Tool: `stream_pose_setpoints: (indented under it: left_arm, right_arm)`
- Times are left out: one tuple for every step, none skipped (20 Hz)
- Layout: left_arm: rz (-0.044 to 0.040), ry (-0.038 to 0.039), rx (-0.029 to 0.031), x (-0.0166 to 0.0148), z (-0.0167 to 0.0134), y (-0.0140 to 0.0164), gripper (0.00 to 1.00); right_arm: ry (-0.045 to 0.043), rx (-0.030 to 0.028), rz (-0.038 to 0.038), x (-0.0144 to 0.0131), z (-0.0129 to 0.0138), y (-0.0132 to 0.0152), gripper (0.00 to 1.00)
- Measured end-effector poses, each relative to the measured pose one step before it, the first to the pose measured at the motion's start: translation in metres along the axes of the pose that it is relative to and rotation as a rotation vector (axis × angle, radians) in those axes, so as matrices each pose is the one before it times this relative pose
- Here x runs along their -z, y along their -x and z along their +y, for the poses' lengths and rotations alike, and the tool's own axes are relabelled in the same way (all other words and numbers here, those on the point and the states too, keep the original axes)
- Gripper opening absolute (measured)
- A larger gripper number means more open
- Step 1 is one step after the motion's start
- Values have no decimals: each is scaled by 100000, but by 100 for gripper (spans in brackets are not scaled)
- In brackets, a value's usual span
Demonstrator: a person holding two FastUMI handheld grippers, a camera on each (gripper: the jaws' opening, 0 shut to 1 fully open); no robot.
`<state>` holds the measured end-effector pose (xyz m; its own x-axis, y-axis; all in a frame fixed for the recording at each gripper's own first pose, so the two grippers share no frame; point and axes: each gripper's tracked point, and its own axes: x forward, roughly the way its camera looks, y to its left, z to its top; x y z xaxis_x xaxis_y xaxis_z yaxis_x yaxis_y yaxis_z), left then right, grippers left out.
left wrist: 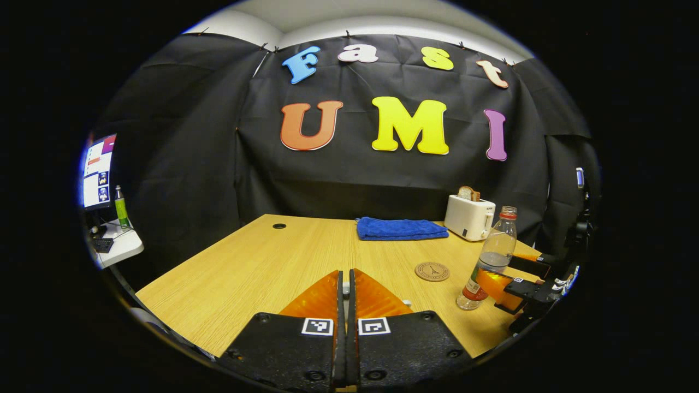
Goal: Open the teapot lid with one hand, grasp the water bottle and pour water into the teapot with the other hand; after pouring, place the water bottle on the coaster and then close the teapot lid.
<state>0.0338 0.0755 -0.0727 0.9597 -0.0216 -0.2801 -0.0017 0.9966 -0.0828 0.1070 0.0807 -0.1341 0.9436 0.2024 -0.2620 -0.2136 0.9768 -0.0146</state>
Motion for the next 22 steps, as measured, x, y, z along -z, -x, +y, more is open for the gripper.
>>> stream_pose_setpoints:
  left_arm:
    - [121,-569,-511,248,313,-159,3]
    - [377,-745,-355,271,263,-30,3]
    - [163,-629,-550,190,348,-51,3]
    - [-48,31,-218,89,397,-37,3]
    - [-187,690,111,26,287,-13,3]
    - [-276,856,137,10,220,46,3]
    - [-354,649,154,30,324,38,3]
    - [-202,578,11,-40,334,52,3]
    - [-6,1113,-618,35,494,40,3]
    - [39,1351,-561,-71,454,-21,3]
    - [-172,1212,-109,-111,317,84,3]
    - [-183,475,-191,-48,260,35,3]
    - [-128,-314,-317,67,288,4,3]
    - [634,-766,-310,89,237,46,3]
    - [79,-894,-24,-9,185,165,3]
    - [288,-1071,-60,-74,130,57,3]
    - [416,-1427,417,37,94,119,3]
    - [-26,-1589,354,-38,42,164,3]
    - [153,-1478,43,-172,114,60,3]
    - [-425,-1076,-158,-42,163,69,3]
    - [-131,-586,238,-148,134,29,3]
    - [-293,-34,1085,72,-8,73,3]
  right_arm:
    - [385,735,-590,-308,-27,-231,95]
    - [917,674,-471,-282,2,-218,95]
    - [864,495,-500,-230,13,-208,94]
    - [608,74,-334,-141,122,-99,93]
    - [516,226,264,-49,124,-110,88]
    - [771,6,340,20,147,146,82]
    - [1786,-804,330,-287,335,-126,77]
    - [3254,-739,436,-198,463,-199,77]
    - [5079,-536,-49,-425,272,-141,75]
    - [7546,-343,149,-574,254,-325,73]
    - [7869,110,-873,-808,205,-206,73]
    - [7721,56,-632,-481,116,-72,73]
    - [7437,-603,-154,-435,214,-149,72]
    - [6582,-1092,5,-297,443,-441,72]
    - [5692,-1662,-11,-323,465,-392,74]
    - [5848,-2636,118,-260,603,-359,73]
    - [5738,-1928,105,-222,414,-405,73]
    - [5599,-1281,289,-104,336,-345,75]
    - [5913,-1324,489,-13,405,-231,75]
    - [6493,-532,534,-176,188,-401,75]
    - [6787,-558,256,40,170,-335,75]
    - [6364,-74,770,-11,-33,-573,73]
